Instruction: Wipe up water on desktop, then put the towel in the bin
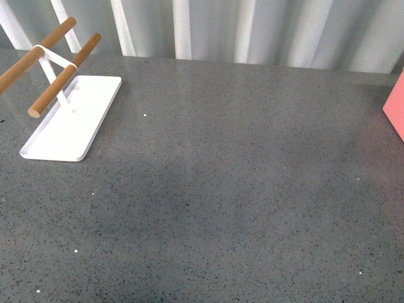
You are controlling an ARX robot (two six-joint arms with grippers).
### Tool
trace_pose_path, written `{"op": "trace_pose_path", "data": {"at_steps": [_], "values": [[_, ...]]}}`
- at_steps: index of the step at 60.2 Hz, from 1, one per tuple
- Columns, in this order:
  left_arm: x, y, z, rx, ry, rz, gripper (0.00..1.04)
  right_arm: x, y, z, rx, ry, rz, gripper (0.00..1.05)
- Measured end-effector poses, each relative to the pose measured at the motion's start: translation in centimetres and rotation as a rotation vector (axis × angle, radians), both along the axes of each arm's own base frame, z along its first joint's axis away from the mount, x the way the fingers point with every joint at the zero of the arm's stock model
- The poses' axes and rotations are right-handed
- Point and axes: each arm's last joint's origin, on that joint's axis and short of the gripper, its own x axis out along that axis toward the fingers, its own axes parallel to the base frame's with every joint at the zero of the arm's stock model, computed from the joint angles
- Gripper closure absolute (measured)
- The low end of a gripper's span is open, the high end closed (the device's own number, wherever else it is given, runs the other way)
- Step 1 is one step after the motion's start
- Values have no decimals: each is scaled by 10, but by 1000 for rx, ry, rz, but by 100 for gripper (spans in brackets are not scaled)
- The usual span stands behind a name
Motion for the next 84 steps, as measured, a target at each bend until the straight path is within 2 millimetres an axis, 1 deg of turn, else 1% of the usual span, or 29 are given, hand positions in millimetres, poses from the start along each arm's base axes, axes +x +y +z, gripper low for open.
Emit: {"op": "trace_pose_path", "data": {"at_steps": [6, 8, 9, 12, 15, 19, 20, 24, 28, 30, 32, 38, 39, 42, 49, 54, 63, 69, 72, 78, 84], "values": [[0, 0, 0, 0, 0, 0, 7, 8, -6, -9, -19, 33, -13, 101], [0, 0, 0, 0, 0, 0, 7, 12, -9, -11, -43, 42, -17, 98], [0, 0, 0, 0, 0, 0, 7, 16, -12, -12, -69, 54, -23, 93], [0, 0, 0, 0, 0, 0, 7, 23, -17, -16, -113, 86, -20, 82], [0, 0, 0, 0, 0, 0, 7, 27, -20, -20, -129, 111, -6, 75], [0, 0, 0, 0, 0, 0, 7, 31, -23, -24, -131, 148, 18, 60], [0, 0, 0, 0, 0, 0, 7, 31, -23, -24, -130, 151, 23, 59], [0, 0, 0, 0, 0, 0, 7, 34, -24, -19, -135, 166, 43, 44], [0, 0, 0, 0, 0, 0, 7, 35, -25, -17, -154, 169, 55, 34], [0, 0, 0, 0, 0, 0, 7, 35, -25, -17, -163, 172, 61, 30], [0, 0, 0, 0, 0, 0, 7, 34, -24, -17, -173, 184, 77, 21], [0, 0, 0, 0, 0, 0, 7, 33, -24, -18, -191, 206, 109, 6], [0, 0, 0, 0, 0, 0, 7, 33, -24, -19, -193, 209, 113, 5], [0, 0, 0, 0, 0, 0, 7, 32, -24, -19, -213, 224, 123, 8], [0, 0, 0, 0, 0, 0, 7, 26, -26, -23, -229, 253, 145, 7], [0, 0, 0, 0, 0, 0, 7, 24, -24, -16, -214, 225, 149, 7], [0, 0, 0, 0, 0, 0, 7, 20, -19, 17, -205, 118, 105, 7], [0, 0, 0, 0, 0, 0, 7, 17, -15, 45, -181, 19, 53, 7], [0, 0, 0, 0, 0, 1, 7, 15, -11, 55, -144, -17, 51, 7], [0, 0, 0, 0, 0, 0, 7, 13, -6, 66, -121, -62, 43, 7], [0, 0, 0, 0, 0, 0, 7, 11, 1, 83, -83, -162, 65, 7]]}}
